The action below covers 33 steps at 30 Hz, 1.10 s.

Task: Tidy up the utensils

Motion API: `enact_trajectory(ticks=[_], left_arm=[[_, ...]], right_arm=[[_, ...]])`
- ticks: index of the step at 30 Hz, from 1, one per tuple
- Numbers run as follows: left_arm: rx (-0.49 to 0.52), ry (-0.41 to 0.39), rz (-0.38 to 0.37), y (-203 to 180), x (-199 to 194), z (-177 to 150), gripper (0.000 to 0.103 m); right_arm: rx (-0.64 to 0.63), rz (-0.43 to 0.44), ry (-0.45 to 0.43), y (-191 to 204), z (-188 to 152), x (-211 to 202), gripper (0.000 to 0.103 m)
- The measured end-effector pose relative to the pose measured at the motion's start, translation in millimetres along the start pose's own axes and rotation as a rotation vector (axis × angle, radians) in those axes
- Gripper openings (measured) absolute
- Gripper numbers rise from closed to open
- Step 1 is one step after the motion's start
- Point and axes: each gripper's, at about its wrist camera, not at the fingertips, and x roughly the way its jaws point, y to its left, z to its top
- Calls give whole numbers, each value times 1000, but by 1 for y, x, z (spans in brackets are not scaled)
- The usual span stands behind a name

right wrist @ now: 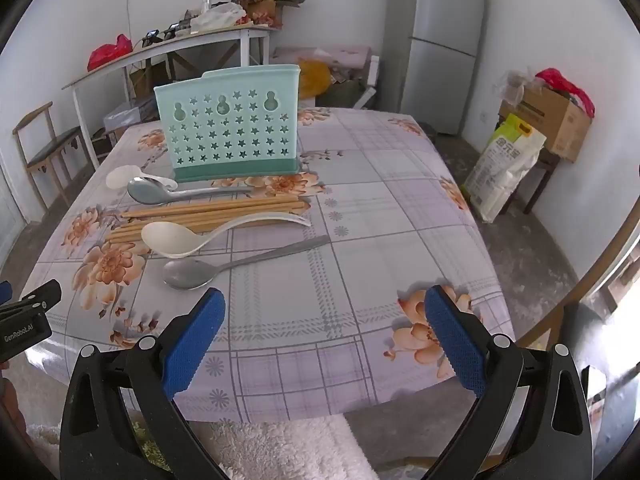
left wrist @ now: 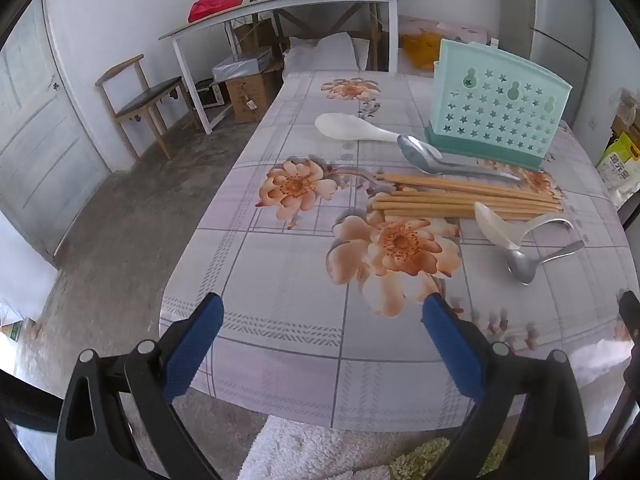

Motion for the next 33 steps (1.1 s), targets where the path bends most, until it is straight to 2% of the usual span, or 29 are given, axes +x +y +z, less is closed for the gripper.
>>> enact_trajectory(ticks=[17,19,33], left_arm=[[0,-17,1,-13,-1,5,98],[3,-23,-11,-4,-7,1,98],[3,-24,-14,-2,-8,1,98]], right_arm=[[0,0,-5,0,-3,-1,95],[1,1,-8,0,-4,-1,95],[-2,0,-10,0,-1,-2,95]])
